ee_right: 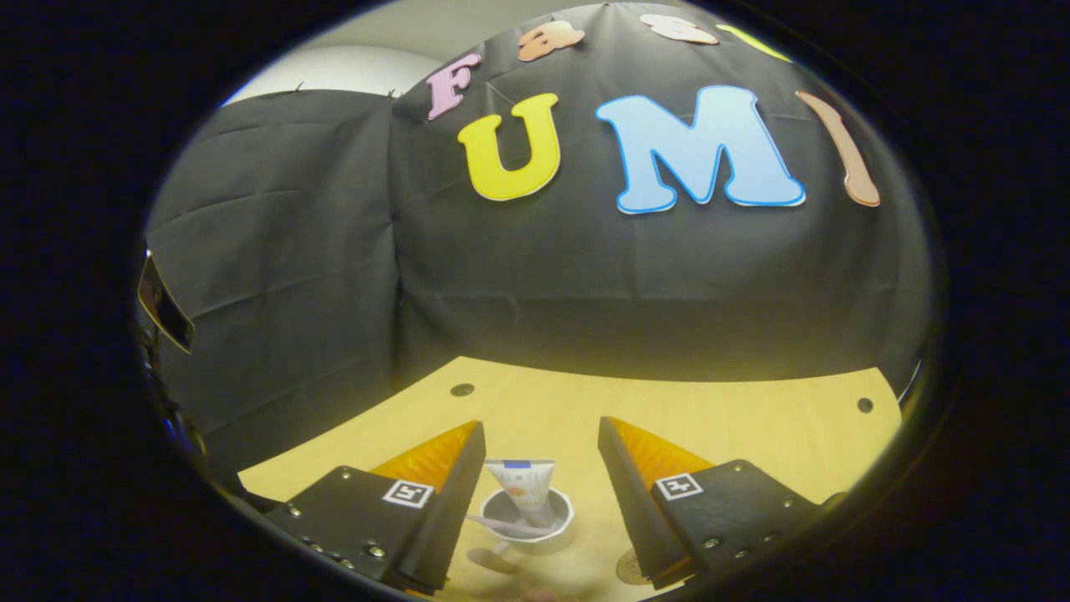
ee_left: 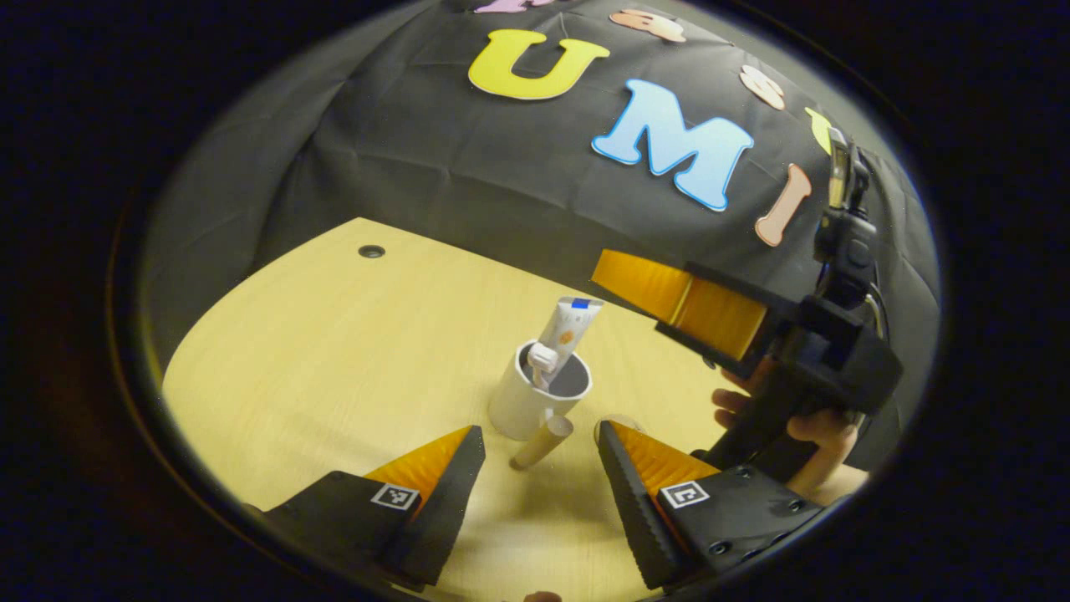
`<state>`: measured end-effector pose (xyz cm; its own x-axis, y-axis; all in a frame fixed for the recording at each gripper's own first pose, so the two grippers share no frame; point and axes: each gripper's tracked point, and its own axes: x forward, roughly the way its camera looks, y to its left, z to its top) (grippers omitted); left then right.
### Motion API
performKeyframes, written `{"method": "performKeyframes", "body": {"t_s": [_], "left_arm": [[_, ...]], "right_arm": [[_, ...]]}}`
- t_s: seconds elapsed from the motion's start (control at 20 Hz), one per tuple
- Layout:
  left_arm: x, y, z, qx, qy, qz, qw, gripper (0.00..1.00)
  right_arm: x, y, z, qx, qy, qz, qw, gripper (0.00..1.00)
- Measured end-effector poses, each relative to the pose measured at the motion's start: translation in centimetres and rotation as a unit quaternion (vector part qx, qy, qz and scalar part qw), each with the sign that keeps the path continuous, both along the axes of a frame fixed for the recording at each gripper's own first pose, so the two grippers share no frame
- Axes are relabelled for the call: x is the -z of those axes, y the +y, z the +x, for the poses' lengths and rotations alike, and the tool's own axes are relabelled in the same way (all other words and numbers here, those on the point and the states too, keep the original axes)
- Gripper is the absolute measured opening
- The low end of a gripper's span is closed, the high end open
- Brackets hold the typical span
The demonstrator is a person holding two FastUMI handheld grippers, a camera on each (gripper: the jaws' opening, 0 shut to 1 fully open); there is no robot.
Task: Put the toothbrush and toothpaste on the desktop into the cup, then pick up the cup and place it on the coaster on the desktop.
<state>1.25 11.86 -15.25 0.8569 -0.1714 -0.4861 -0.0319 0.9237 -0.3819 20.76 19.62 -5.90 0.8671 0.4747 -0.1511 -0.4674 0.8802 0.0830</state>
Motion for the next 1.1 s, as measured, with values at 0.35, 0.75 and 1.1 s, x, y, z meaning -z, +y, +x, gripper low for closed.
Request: {"method": "performKeyframes", "body": {"t_s": [0.35, 0.75, 1.1], "left_arm": [[2.1, -1.7, 1.9, 0.015, 0.051, 0.011, 0.999, 0.90], [5.3, -3.2, 4.4, 0.033, 0.116, 0.031, 0.992, 0.91], [8.0, -2.5, 5.8, 0.043, 0.185, 0.071, 0.979, 0.85]], "right_arm": [[-2.6, -5.3, -2.5, 0.044, -0.008, 0.009, 0.999, 0.81], [-3.6, -11.6, -4.5, 0.092, -0.002, 0.014, 0.996, 0.81], [-2.5, -14.9, -5.8, 0.114, 0.022, 0.020, 0.993, 0.81]]}}
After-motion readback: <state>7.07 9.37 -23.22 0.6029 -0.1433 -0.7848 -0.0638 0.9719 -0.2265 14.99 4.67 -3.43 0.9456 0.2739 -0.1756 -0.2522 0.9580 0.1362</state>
